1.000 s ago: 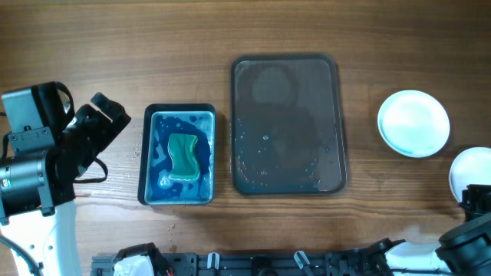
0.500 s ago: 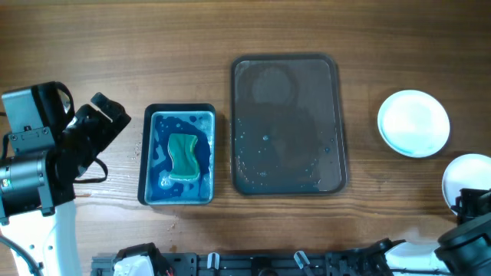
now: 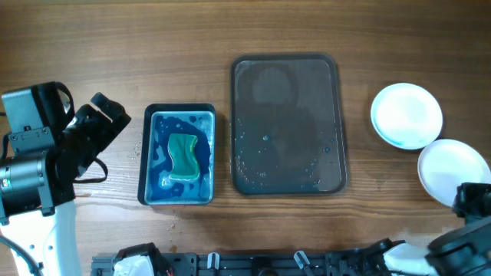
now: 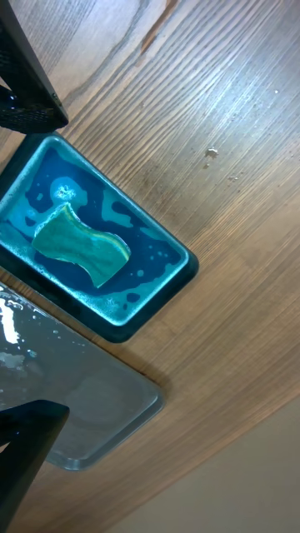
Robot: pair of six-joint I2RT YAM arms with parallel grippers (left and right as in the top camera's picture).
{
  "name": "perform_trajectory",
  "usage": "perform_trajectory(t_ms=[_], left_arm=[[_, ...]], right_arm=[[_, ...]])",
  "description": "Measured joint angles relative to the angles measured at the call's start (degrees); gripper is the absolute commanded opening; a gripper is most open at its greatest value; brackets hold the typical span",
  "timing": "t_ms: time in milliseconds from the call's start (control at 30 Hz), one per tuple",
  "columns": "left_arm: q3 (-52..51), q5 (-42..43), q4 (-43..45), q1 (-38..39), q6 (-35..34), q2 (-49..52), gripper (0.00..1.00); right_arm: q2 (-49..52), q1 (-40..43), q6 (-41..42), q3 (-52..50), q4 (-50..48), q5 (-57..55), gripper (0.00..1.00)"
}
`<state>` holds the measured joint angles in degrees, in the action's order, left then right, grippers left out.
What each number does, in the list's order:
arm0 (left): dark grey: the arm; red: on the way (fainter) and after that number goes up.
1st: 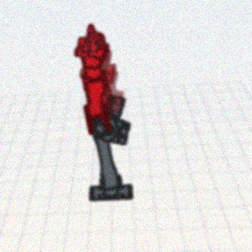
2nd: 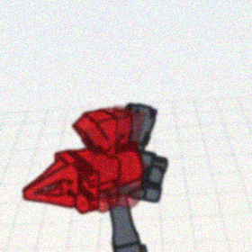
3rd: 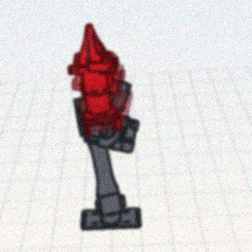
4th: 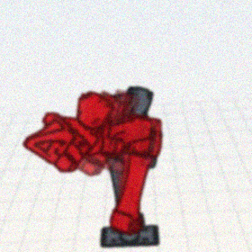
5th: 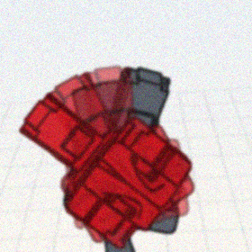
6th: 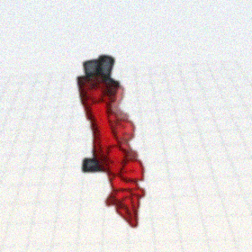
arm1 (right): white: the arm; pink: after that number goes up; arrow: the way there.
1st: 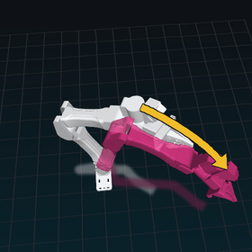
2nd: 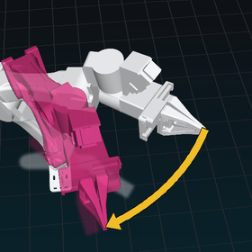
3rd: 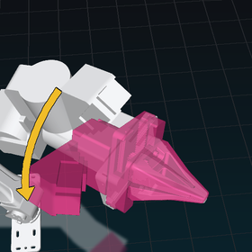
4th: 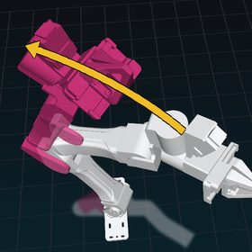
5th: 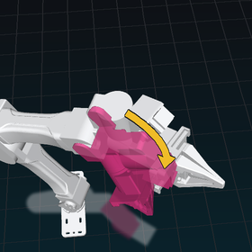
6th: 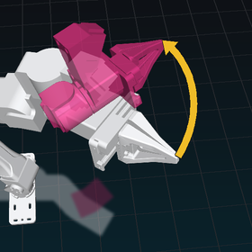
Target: Clean dirty plates on tray and stack at the side
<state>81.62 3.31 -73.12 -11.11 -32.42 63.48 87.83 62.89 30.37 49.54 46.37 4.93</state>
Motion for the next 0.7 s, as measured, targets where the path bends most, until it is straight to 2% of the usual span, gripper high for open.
perform_trajectory(t_ms=[267,400,533,700], left_arm=[[0.00,0.00,0.00,0.00,0.00,0.00,1.00],[0.00,0.00,0.00,0.00,0.00,0.00,1.00],[0.00,0.00,0.00,0.00,0.00,0.00,1.00],[0.00,0.00,-0.02,0.00,0.00,0.00,1.00]], right_arm=[[-15.63,-5.14,-1.14,1.53,0.98,4.37,0.04],[-20.55,-11.89,-1.36,1.62,-0.04,5.62,0.04],[-20.94,-19.10,-1.62,1.62,-3.41,5.33,0.04],[-17.70,-27.63,-1.79,1.62,-14.08,1.73,0.04]])
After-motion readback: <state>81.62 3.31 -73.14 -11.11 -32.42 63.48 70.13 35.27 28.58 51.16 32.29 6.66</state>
